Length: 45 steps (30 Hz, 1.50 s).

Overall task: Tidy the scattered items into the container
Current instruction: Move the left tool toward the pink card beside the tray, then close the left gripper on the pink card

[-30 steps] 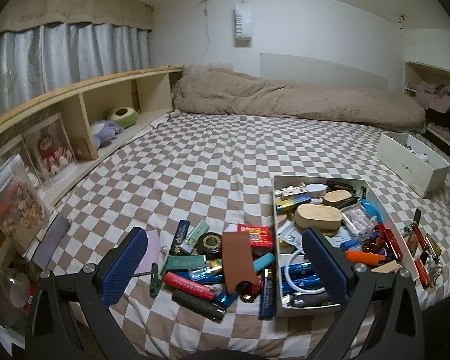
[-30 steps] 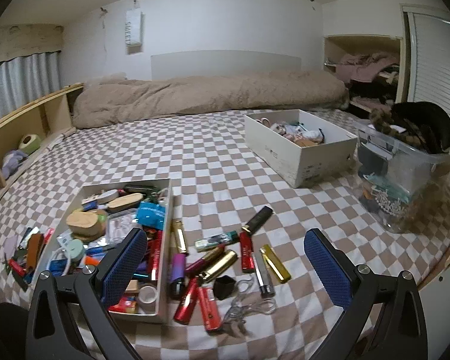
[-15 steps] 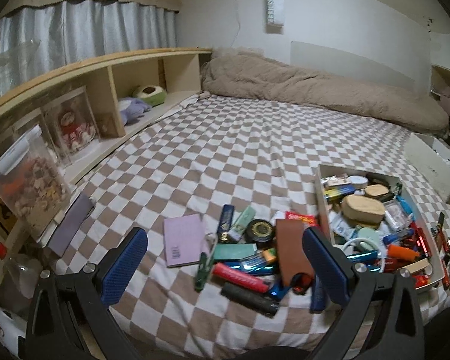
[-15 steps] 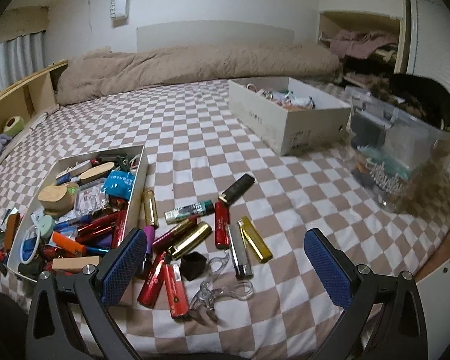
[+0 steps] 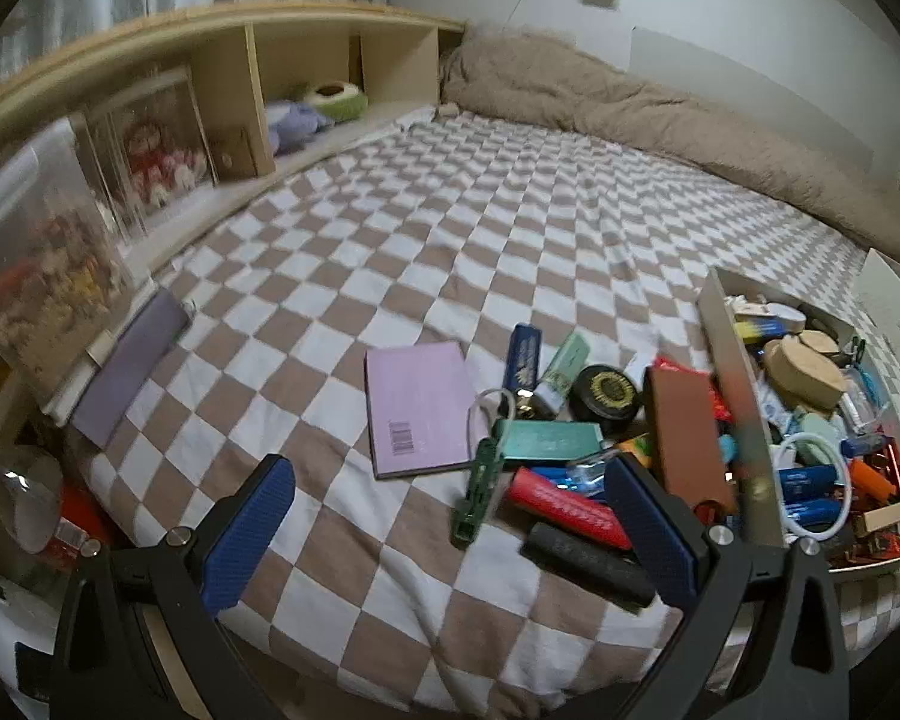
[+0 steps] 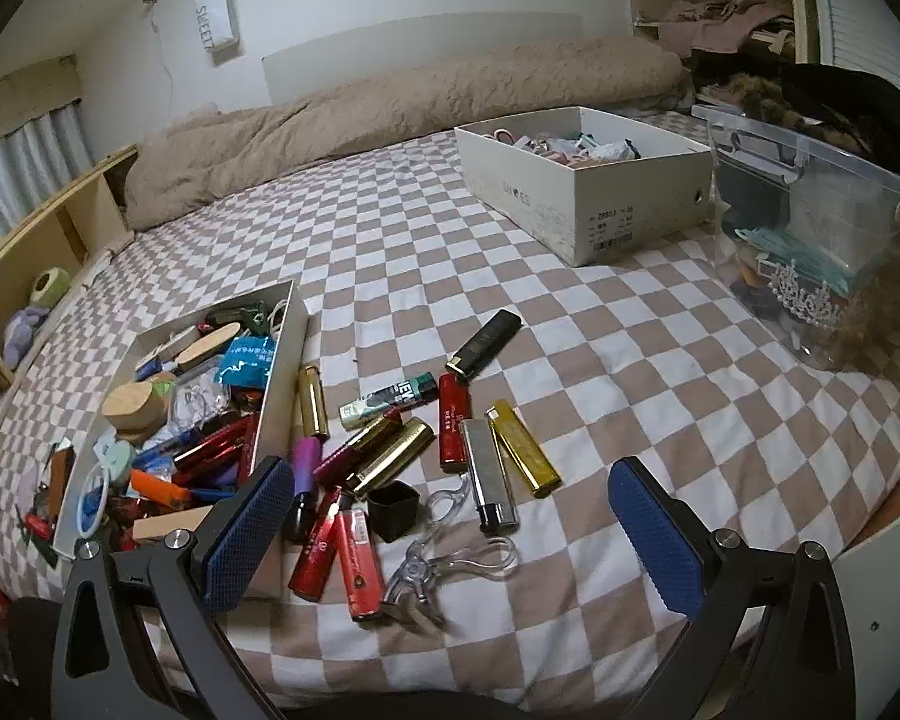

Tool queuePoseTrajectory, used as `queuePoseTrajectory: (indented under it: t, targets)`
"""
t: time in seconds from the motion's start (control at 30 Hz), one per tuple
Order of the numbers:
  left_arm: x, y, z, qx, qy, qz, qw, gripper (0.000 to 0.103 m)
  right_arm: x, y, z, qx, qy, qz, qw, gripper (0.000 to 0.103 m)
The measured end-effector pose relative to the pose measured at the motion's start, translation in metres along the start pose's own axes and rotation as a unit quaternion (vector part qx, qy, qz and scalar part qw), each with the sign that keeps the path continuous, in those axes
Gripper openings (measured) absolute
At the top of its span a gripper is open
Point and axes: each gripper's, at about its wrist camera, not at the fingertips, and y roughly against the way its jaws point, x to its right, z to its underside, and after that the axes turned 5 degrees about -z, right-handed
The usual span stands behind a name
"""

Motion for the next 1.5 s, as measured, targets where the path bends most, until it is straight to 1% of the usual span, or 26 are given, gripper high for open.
queuePoseTrajectory:
  t: [0.07,0.17,0.2,0.27,0.3,0.37,0.43,0.53,0.57,0.63,0.67,0.73,0.83,0.93,1.03,1.1,1.2,1.23,1.33,1.4,1.5]
  targets:
    - [-0.002,-0.013,-0.002,-0.010,0.001,-0.007,0.9999,0.103,-0.001,0.001,0.000,0.009,0.016,-0.012,1.000,0.103]
    - [-0.009,-0.033,-0.007,-0.031,0.010,-0.010,0.9994,0.103,-0.006,-0.005,0.001,-0.010,0.045,-0.028,0.999,0.103]
    - [-0.012,-0.040,-0.010,-0.038,0.018,-0.009,0.9991,0.103,-0.007,-0.007,0.002,-0.015,0.049,-0.041,0.998,0.103]
    - [-0.018,-0.051,-0.015,-0.050,0.031,-0.009,0.9982,0.103,-0.009,-0.006,0.005,-0.003,0.050,-0.048,0.998,0.103]
    - [-0.020,-0.056,-0.016,-0.055,0.036,-0.011,0.9978,0.103,-0.012,-0.005,0.006,0.007,0.056,-0.046,0.997,0.103]
    - [-0.023,-0.063,-0.018,-0.064,0.041,-0.016,0.9970,0.103,-0.016,-0.002,0.007,0.015,0.071,-0.042,0.996,0.103]
    - [-0.029,-0.072,-0.021,-0.074,0.045,-0.021,0.9960,0.103,-0.022,0.000,0.006,0.021,0.088,-0.026,0.995,0.103]
    - [-0.034,-0.085,-0.024,-0.094,0.044,-0.026,0.9942,0.103,-0.024,-0.002,0.007,0.015,0.093,-0.028,0.995,0.103]
    - [-0.035,-0.088,-0.023,-0.101,0.045,-0.023,0.9936,0.103,-0.024,-0.003,0.007,0.013,0.093,-0.028,0.995,0.103]
    - [-0.035,-0.098,-0.022,-0.133,0.044,-0.003,0.9902,0.103,-0.023,-0.006,0.008,0.010,0.092,-0.021,0.995,0.103]
    - [-0.034,-0.100,-0.021,-0.137,0.038,-0.004,0.9898,0.103,-0.023,-0.007,0.009,0.009,0.092,-0.017,0.996,0.103]
    - [-0.027,-0.100,-0.022,-0.131,0.015,-0.007,0.9912,0.103,-0.022,-0.009,0.011,0.003,0.091,-0.007,0.996,0.103]
    - [-0.016,-0.103,-0.023,-0.136,-0.006,-0.009,0.9906,0.103,-0.019,-0.013,0.013,-0.004,0.085,-0.007,0.996,0.103]
    - [-0.007,-0.109,-0.025,-0.136,-0.021,-0.019,0.9903,0.103,-0.017,-0.017,0.013,-0.015,0.080,-0.003,0.997,0.103]
    - [-0.004,-0.117,-0.027,-0.131,-0.023,-0.024,0.9908,0.103,-0.014,-0.023,0.014,-0.033,0.075,-0.003,0.997,0.103]
    - [-0.006,-0.118,-0.029,-0.128,-0.018,-0.027,0.9912,0.103,-0.010,-0.027,0.014,-0.044,0.068,-0.014,0.997,0.103]
    - [-0.006,-0.119,-0.029,-0.118,-0.027,-0.031,0.9921,0.103,-0.001,-0.029,0.012,-0.057,0.059,-0.037,0.996,0.103]
    - [-0.005,-0.119,-0.030,-0.113,-0.033,-0.029,0.9926,0.103,0.001,-0.029,0.012,-0.059,0.067,-0.034,0.995,0.103]
    - [-0.006,-0.120,-0.033,-0.114,-0.040,-0.013,0.9926,0.103,-0.001,-0.028,0.017,-0.069,0.125,0.011,0.990,0.103]
    - [-0.006,-0.120,-0.032,-0.116,-0.049,-0.008,0.9921,0.103,0.000,-0.030,0.022,-0.084,0.145,0.027,0.986,0.103]
    - [-0.006,-0.119,-0.031,-0.118,-0.061,0.000,0.9911,0.103,0.005,-0.032,0.028,-0.101,0.144,0.023,0.984,0.103]
